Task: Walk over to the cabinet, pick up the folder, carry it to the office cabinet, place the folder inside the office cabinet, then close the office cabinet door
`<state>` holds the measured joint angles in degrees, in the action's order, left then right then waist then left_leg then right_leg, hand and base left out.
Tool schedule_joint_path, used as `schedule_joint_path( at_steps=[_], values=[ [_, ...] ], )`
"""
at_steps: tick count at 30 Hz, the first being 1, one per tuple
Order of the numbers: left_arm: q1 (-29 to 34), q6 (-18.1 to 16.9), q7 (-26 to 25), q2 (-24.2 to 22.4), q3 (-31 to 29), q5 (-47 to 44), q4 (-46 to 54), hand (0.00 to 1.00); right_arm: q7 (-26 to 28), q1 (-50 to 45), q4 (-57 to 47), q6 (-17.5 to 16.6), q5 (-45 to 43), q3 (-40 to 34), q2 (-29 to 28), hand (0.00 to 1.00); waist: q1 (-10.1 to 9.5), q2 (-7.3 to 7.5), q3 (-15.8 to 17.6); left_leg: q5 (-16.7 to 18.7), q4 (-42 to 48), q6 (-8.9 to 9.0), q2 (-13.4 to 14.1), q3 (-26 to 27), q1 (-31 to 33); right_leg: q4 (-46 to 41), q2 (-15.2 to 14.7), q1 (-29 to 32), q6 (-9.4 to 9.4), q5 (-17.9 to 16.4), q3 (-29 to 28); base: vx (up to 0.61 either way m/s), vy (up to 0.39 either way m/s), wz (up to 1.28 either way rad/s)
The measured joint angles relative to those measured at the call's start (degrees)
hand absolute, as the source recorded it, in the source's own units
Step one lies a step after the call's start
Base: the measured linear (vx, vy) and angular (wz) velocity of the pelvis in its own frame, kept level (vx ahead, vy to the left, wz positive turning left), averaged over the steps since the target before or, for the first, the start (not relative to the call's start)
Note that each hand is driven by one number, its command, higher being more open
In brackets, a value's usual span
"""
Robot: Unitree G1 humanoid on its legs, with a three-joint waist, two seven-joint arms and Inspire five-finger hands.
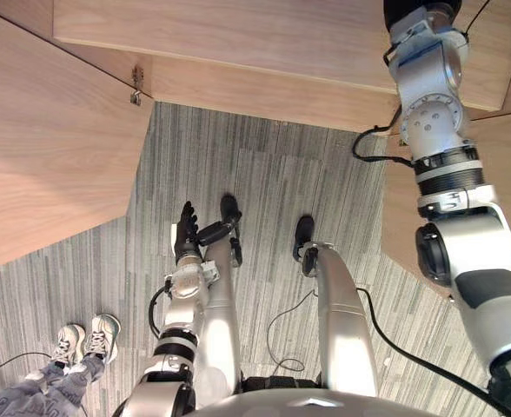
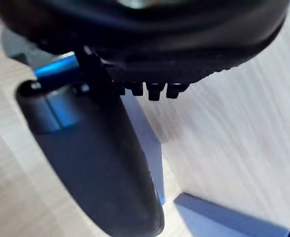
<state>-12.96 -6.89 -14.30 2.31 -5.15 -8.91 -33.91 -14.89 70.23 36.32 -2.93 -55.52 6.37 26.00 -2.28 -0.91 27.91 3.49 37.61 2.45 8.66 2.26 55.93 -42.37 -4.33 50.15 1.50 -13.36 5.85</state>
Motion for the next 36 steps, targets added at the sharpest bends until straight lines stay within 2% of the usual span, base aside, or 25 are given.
schedule_joint_path(
  at_steps=[9, 13, 22, 26, 32, 36],
  values=[
    [0.46, -0.11, 2.45, 3.03, 0.38, 0.66, -2.75, 1.0, 9.32, -4.34, 1.71, 2.09, 12.94, 9.28, 11.41, 1.0, 0.03, 0.02, -0.01, 0.31, 0.14, -0.61, 0.25, 0.57, -0.67, 1.14, 0.07, -1.06, 0.41, 0.69, -0.2, 0.01, 0.007, -0.02],
    [1.12, -0.14, 3.74, 4.18, 0.5, 0.98, -3.74, 1.0, 12.62, -8.17, -2.11, 2.1, 25.77, 13.58, 16.19, 1.0, -0.15, 0.17, -0.09, 0.58, 0.29, -0.98, 0.72, 1.43, -0.81, 1.76, 0.27, -1.13, 0.58, 0.84, -0.56, 0.02, -0.012, -0.06],
    [1.27, -0.56, 4.9, 4.77, 0.47, 4.71, -4.0, 1.0, 13.17, -13.3, -4.98, 1.33, 43.44, 15.36, 19.8, 1.0, -0.25, 0.65, -0.35, 1.25, 1.05, -1.49, 1.42, 2.31, -0.91, 2.12, 0.65, -1.24, 0.9, 1.09, -1.13, 0.03, -0.016, -0.06],
    [1.24, -0.61, 5.02, 4.84, 0.42, 5.06, -3.96, 1.0, 13.04, -16.48, -9.04, -0.35, 50.35, 15.69, 21.89, 1.0, -0.47, 0.72, -0.39, 1.52, 1.43, -1.63, 1.68, 2.69, -0.9, 2.18, 0.77, -1.29, 0.93, 1.11, -1.19, 0.02, -0.019, -0.04],
    [1.26, -0.6, 5.72, 5.17, 0.43, 5.18, -3.99, 1.0, 13.37, -19.47, -11.11, -1.72, 52.01, 15.68, 21.9, 1.0, -0.74, 1.51, -0.83, 1.6, 1.27, -1.64, 1.99, 2.95, -1.08, 2.5, 1.01, -1.37, 0.93, 1.16, -1.29, 0.03, -0.032, -0.02],
    [1.29, -0.61, 5.88, 5.19, 0.45, 5.86, -3.98, 1.0, 13.33, -24.79, -16.76, -2.65, 50.9, 13.37, 21.56, 1.0, -0.87, 1.74, -0.95, 1.59, 0.71, -1.65, 2.18, 3.41, -1.38, 3.44, 1.09, -1.56, 1.17, 1.7, -1.58, 0.04, -0.021, -0.06]
  ],
)
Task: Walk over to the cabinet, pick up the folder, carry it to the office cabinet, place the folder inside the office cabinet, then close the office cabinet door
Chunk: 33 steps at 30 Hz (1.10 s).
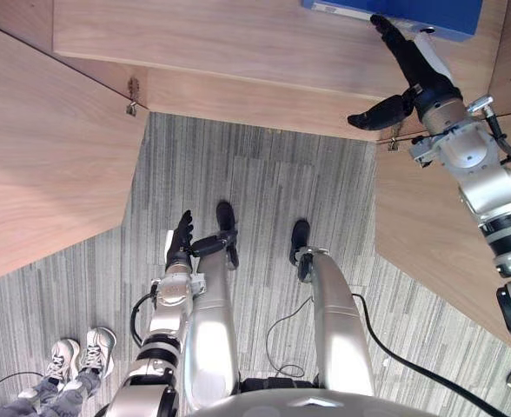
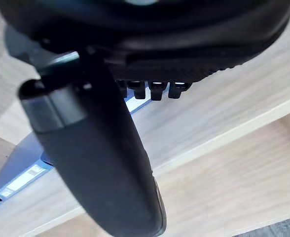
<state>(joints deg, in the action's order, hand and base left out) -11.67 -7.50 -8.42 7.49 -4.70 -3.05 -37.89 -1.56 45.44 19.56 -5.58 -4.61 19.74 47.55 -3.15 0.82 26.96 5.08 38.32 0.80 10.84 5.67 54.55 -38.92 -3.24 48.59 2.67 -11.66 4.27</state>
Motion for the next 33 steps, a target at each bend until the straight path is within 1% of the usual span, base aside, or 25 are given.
schedule_joint_path(
  at_steps=[2, 4, 5, 6, 7, 11, 15, 21, 26, 31, 33],
  values=[
    [0.02, 0.02, -0.04, -0.13, 0.0, 0.45, -0.01, 1.0, -0.75, -4.05, -3.44, -0.22, 0.05, -3.25, -1.63, 1.0, -0.02, 0.0, 0.0, 0.04, -0.18, -0.06, 0.0, 0.09, -0.38, 0.2, -0.01, -0.43, 0.05, 0.1, -0.05, 0.05, -0.016, -0.03],
    [0.02, 0.01, -0.29, -0.59, -0.01, 0.55, 0.08, 1.0, -3.13, -8.63, -8.19, -0.22, 0.73, -7.75, -5.19, 1.0, 0.0, 0.0, 0.0, 0.21, -0.28, -0.18, 0.0, 0.4, -1.16, 0.38, -0.08, -1.1, 0.06, 0.1, -0.22, 0.04, -0.018, -0.03],
    [0.02, 0.01, -0.45, -0.7, -0.02, 0.63, 0.12, 1.0, -4.06, -9.51, -9.53, -0.22, 1.44, -8.82, -6.25, 1.0, 0.02, 0.0, 0.0, 0.24, -0.31, -0.19, 0.0, 0.5, -1.27, 0.38, -0.08, -1.15, 0.06, 0.1, -0.31, 0.03, -0.022, -0.05],
    [0.02, 0.01, -0.84, -0.95, -0.11, 1.28, 0.23, 1.0, -5.98, -11.09, -12.32, -0.25, 3.2, -11.05, -8.6, 0.0, 0.08, 0.0, 0.0, 0.28, -0.38, -0.2, 0.01, 0.62, -1.41, 0.43, -0.09, -1.17, 0.06, 0.09, -0.42, 0.01, -0.028, -0.04],
    [0.02, 0.0, -1.21, -1.08, -0.12, 1.51, 0.33, 1.0, -8.05, -12.03, -14.57, -0.33, 5.33, -12.34, -10.68, 0.0, 0.18, 0.0, 0.0, 0.3, -0.55, -0.19, 0.04, 0.69, -1.49, 0.43, -0.08, -1.16, 0.06, 0.08, -0.45, 0.0, -0.032, -0.03],
    [0.02, 0.02, -1.78, -1.25, -0.14, 1.57, 0.36, 1.0, -11.15, -13.54, -18.53, -0.76, 10.44, -13.96, -14.3, 0.0, 0.18, 0.05, -0.03, 0.3, -0.64, -0.19, 0.09, 1.03, -1.67, 0.19, -0.1, -1.01, 0.05, 0.06, -0.64, 0.0, -0.042, -0.02],
    [0.02, 0.03, -2.57, -1.38, -0.26, 1.7, 0.41, 1.0, -11.75, -14.14, -18.83, -0.78, 15.93, -13.94, -16.86, 0.0, 0.06, 0.16, -0.09, 0.29, -0.76, -0.19, 0.01, 1.42, -1.66, 0.03, -0.22, -0.66, 0.05, 0.06, -1.02, 0.02, -0.039, -0.02],
    [0.0, 0.03, -3.06, -1.64, -0.3, 2.7, 0.57, 1.0, -12.58, -14.22, -18.42, -0.48, 18.79, -13.86, -18.6, 0.0, -0.04, 0.16, -0.09, 0.28, -0.83, -0.21, -0.31, 1.48, -1.53, -0.34, -0.6, -0.43, 0.06, 0.05, -0.98, 0.02, -0.019, 0.01],
    [-0.13, 0.02, -3.83, -1.58, -0.91, 2.7, 0.82, 1.0, -14.26, -11.49, -13.78, 0.34, 19.29, -13.85, -18.68, 0.0, -0.19, 0.16, -0.12, 0.14, -0.62, -0.39, -0.53, 1.67, -0.16, -0.97, -0.94, 1.38, 0.05, 0.04, -1.05, -0.01, -0.015, 0.0],
    [-0.2, 0.0, -4.33, -1.18, -1.28, 2.63, 1.33, 1.0, -15.11, -5.89, -6.7, 2.35, 19.26, -13.86, -18.48, 0.0, -0.32, 0.16, -0.12, -0.05, -0.1, -0.53, -0.57, 1.62, 1.81, -1.99, -1.04, 3.37, 0.04, 0.04, -1.06, 0.0, -0.038, 0.0],
    [-0.2, -0.01, -4.44, -1.18, -1.26, 2.62, 1.61, 1.0, -15.36, -3.92, -4.6, 2.62, 19.17, -13.86, -18.33, 0.0, -0.31, 0.16, -0.12, -0.11, -0.1, -0.59, -0.67, 1.6, 2.17, -2.09, -1.12, 3.73, 0.04, 0.04, -1.04, 0.0, 0.0, 0.0]
  ],
)
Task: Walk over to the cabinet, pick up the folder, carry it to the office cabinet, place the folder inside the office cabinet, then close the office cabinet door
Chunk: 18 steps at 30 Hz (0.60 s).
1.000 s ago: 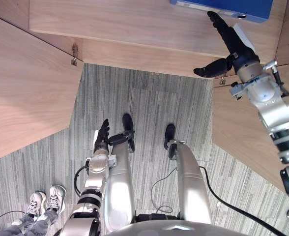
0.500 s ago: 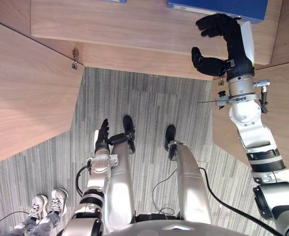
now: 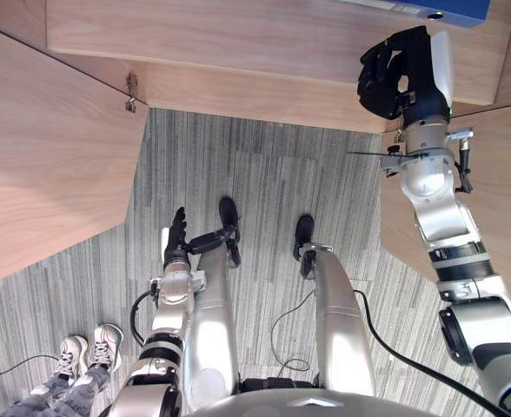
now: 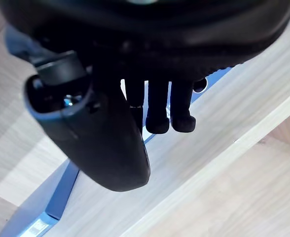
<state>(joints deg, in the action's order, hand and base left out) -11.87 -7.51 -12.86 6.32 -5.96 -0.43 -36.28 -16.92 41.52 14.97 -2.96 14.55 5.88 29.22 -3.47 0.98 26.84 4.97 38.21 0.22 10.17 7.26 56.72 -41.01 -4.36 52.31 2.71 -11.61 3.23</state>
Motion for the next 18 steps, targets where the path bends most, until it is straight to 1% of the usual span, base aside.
schedule_joint_path(
  at_steps=[8, 12, 15, 18],
  values=[
    [-0.39, -0.99, -0.79, 0.0, -0.01, -1.36, 0.39, 1.0, -1.09, 11.17, 11.17, 1.25, -1.43, 0.01, 2.01, 0.0, -0.12, -0.02, 0.0, -0.28, -0.08, -0.19, -0.42, -0.05, 2.01, -0.25, -0.46, 2.04, 0.0, 0.0, 0.16, 0.01, -0.003, 0.01],
    [-0.69, -0.98, -1.07, -0.15, 0.07, -1.74, 0.32, 1.0, -1.69, 17.15, 18.61, 2.32, -3.51, 0.0, 2.88, 0.0, -0.04, -0.05, -0.01, -0.9, -0.87, -0.31, -1.24, -0.06, 2.43, -0.17, -1.36, 2.71, 0.0, 0.0, 0.69, 0.04, -0.007, 0.08],
    [-0.69, -0.98, -1.77, -0.38, 0.13, -1.84, 0.32, 1.0, -1.98, 20.43, 22.74, 3.18, -4.7, 0.01, 2.91, 0.0, 0.11, -0.09, -0.02, -1.34, -1.51, -0.31, -1.7, -0.26, 2.43, -0.08, -1.83, 2.71, -0.01, 0.01, 1.07, 0.03, -0.01, 0.12],
    [-0.66, -0.94, -2.59, -0.55, 0.68, -3.12, 0.3, 1.0, -2.1, 22.02, 25.03, 3.77, -6.06, 0.46, 2.9, 0.0, 0.28, -0.42, -0.18, -1.88, -2.32, -0.38, -2.17, -0.41, 2.43, -0.11, -2.28, 2.78, -0.03, 0.02, 1.38, 0.0, -0.013, 0.08]
  ],
)
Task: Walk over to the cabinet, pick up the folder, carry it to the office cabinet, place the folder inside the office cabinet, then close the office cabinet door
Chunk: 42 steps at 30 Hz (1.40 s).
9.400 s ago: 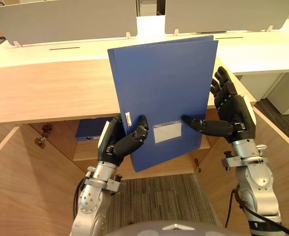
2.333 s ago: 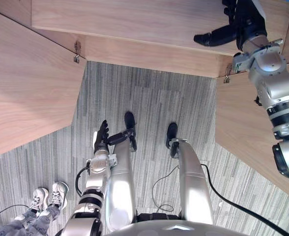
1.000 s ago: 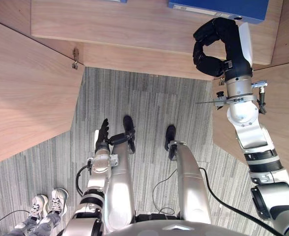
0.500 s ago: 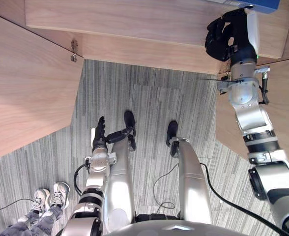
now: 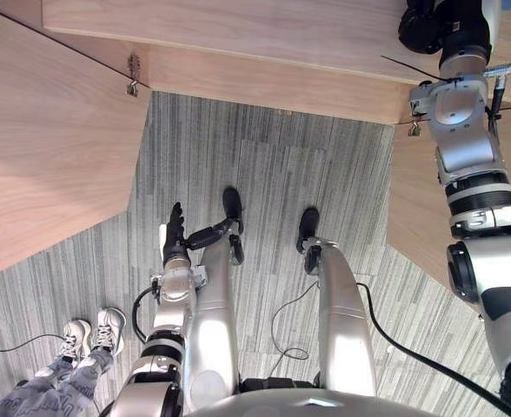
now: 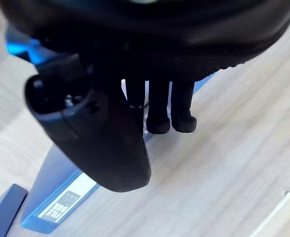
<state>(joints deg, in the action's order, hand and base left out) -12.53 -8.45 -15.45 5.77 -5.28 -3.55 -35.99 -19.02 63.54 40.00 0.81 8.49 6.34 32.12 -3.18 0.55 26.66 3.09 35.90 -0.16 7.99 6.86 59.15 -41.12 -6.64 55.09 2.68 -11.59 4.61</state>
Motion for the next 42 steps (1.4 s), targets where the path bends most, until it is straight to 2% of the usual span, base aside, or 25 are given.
schedule_joint_path(
  at_steps=[4, 13, 16, 20, 22, 23, 25, 27, 32, 34, 36, 38, 42],
  values=[
    [0.01, 0.02, -0.52, -0.59, 0.35, -0.57, 0.02, 1.0, -1.23, 2.51, 3.12, 0.85, -1.96, 1.7, -0.02, 0.0, 0.25, -0.52, -0.27, -0.99, -1.38, -0.06, -0.39, 0.08, -0.01, 0.15, -0.42, 0.33, -0.26, 0.32, 0.31, -0.04, -0.026, 0.06],
    [-0.13, 0.32, -1.74, -3.72, 0.41, -0.98, 0.6, 1.0, -4.29, 4.3, 3.27, 2.83, -4.35, 1.55, -2.36, 0.0, 0.42, -2.14, -0.94, -2.9, -3.17, 0.35, -0.47, 0.01, -0.1, 0.44, -0.5, 0.85, -0.91, 0.95, 1.11, -0.02, -0.048, 0.03],
    [-0.21, 0.41, -1.72, -4.15, 0.41, -0.96, 0.95, 1.0, -5.17, 2.97, -1.83, 3.2, -4.86, 1.05, -3.78, 0.0, 0.57, -2.15, -0.94, -2.9, -2.79, 0.38, -0.01, 0.08, -0.13, 0.44, -0.08, 0.79, -1.03, 1.1, 1.0, 0.0, -0.045, -0.06],
    [-0.09, 1.63, -1.65, -4.38, 0.39, -0.86, 0.9, 1.0, -6.97, -5.98, -19.56, 2.64, -4.17, -1.08, -6.26, 0.0, 0.41, -2.15, -0.94, -2.3, -1.88, 0.49, 0.65, 0.09, -1.55, 0.49, 0.35, -1.03, -1.05, 1.09, 1.06, 0.01, -0.031, -0.06],
    [0.8, 2.73, -1.4, -4.48, 0.39, -0.54, 0.74, 1.0, -7.36, -15.85, -29.79, 1.05, -3.24, -1.16, -9.38, 0.0, 0.37, -2.15, -0.94, -1.06, -1.23, 0.47, 1.18, 0.38, -4.95, 1.27, 0.76, -4.76, -1.08, 0.96, 0.92, 0.02, 0.003, -0.15],
    [1.09, 2.79, -1.3, -4.47, 0.4, -0.28, 0.74, 1.0, -7.38, -18.54, -31.8, 0.49, -2.9, -1.13, -10.31, 0.0, 0.4, -2.15, -0.94, -0.69, -1.16, 0.51, 1.3, 0.56, -5.97, 1.67, 0.83, -5.81, -1.11, 0.91, 0.81, 0.01, 0.012, -0.2],
    [2.22, 2.79, -0.66, -4.21, 0.36, -0.18, 0.75, 1.0, -7.09, -29.63, -37.92, -1.94, -2.95, -0.44, -13.88, 0.0, 0.51, -2.16, -1.04, 1.15, -0.73, 0.67, 1.8, 1.37, -9.51, 2.23, 1.15, -9.44, -1.24, 0.26, 0.17, 0.01, 0.004, -0.19],
    [3.18, 3.16, 0.05, -4.12, 0.37, 1.1, 0.48, 1.0, -5.02, -37.37, -39.29, -3.05, -3.18, 0.05, -16.65, 0.0, 0.53, -2.14, -1.04, 1.84, -0.73, 0.67, 2.02, 2.28, -12.75, 2.76, 1.24, -12.29, -1.0, 0.14, -0.41, 0.03, -0.01, -0.2],
    [6.93, 4.12, 2.37, -3.87, 0.42, 4.24, -0.89, 1.0, 2.43, -55.73, -39.23, -3.36, -3.36, 5.33, -22.68, 0.0, 1.04, -1.6, -1.5, 3.21, -2.41, 0.86, 2.57, 4.17, -22.83, 5.73, 1.83, -21.83, -0.35, -0.09, -1.69, 0.07, -0.014, -0.19],
    [8.38, 4.29, 2.85, -3.75, 0.38, 4.26, -2.58, 1.0, 4.88, -61.23, -38.34, -3.75, -2.88, 7.03, -24.98, 0.0, 1.26, -0.69, -3.37, 3.2, -4.32, 1.15, 2.53, 4.87, -25.97, 7.52, 1.88, -24.56, -0.3, -0.05, -1.82, 0.08, -0.026, -0.11],
    [10.51, 4.68, 3.52, -3.17, 0.42, 4.29, -5.77, 1.0, 7.69, -65.2, -32.57, -4.51, -1.13, 7.6, -27.6, 0.0, 2.02, 0.83, -6.46, 2.68, -8.02, 1.98, 2.35, 5.27, -30.61, 11.68, 2.33, -29.18, -0.05, 0.64, -1.84, 0.14, -0.021, -0.07],
    [11.86, 4.9, 4.08, -2.83, 0.41, 4.42, -8.32, 1.0, 8.96, -66.72, -26.44, -4.78, 1.33, 6.96, -28.49, 0.0, 2.33, 1.51, -8.78, 1.96, -11.09, 2.53, 2.14, 5.35, -33.73, 16.18, 2.91, -32.52, -0.03, 2.03, -1.68, 0.14, 0.016, -0.05],
    [12.57, 5.22, 4.72, -2.34, 0.31, 6.14, -13.2, 1.0, 10.27, -66.61, -10.57, -4.59, 4.08, 2.1, -29.01, 0.0, 2.59, 1.06, -11.74, 0.37, -17.28, 2.81, 1.47, 6.2, -39.82, 25.78, 3.4, -40.24, 0.36, 5.43, -1.76, 0.17, 0.029, -0.06]
  ],
)
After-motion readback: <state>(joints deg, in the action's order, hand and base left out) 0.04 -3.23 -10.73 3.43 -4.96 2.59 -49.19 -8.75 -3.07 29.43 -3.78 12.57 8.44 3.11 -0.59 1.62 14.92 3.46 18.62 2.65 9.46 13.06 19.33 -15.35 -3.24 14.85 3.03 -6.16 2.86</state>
